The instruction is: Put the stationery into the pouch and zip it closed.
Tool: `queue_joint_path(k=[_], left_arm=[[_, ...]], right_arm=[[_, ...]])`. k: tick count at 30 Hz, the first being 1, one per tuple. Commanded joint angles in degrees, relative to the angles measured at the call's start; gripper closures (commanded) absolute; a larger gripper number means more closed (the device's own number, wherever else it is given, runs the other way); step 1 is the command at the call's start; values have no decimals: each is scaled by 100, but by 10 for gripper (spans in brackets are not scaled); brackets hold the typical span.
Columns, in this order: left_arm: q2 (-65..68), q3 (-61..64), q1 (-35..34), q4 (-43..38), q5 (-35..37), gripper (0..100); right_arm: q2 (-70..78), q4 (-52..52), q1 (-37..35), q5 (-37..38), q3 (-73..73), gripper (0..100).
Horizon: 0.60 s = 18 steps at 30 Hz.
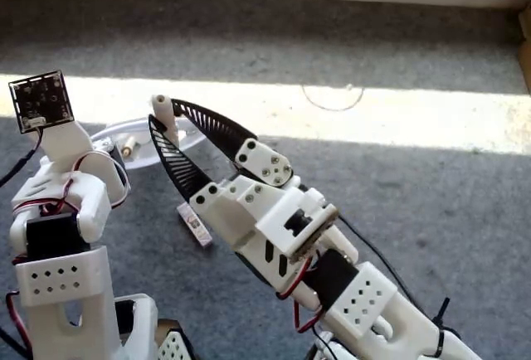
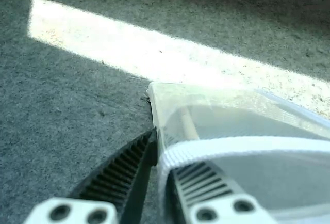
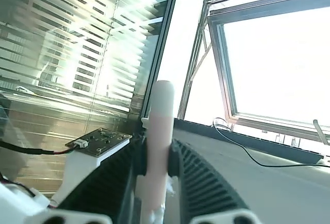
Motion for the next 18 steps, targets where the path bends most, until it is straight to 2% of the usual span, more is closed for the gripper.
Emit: queue_joint_path(k=[1,7,13,18], left_arm=[[-75,-31,92,-105,-53,992],[-75,-31,92,-105,-53,992],[-75,-31,92,-105,-53,992],[-75,-31,84,-105,-53,992]], right_arm=[[365,-532,-22,62,-110,992],[1033,-1103,22,88,-119,992],[1824,-1622,119,835,-119,992],[2229,-1719,110,897,-119,992]])
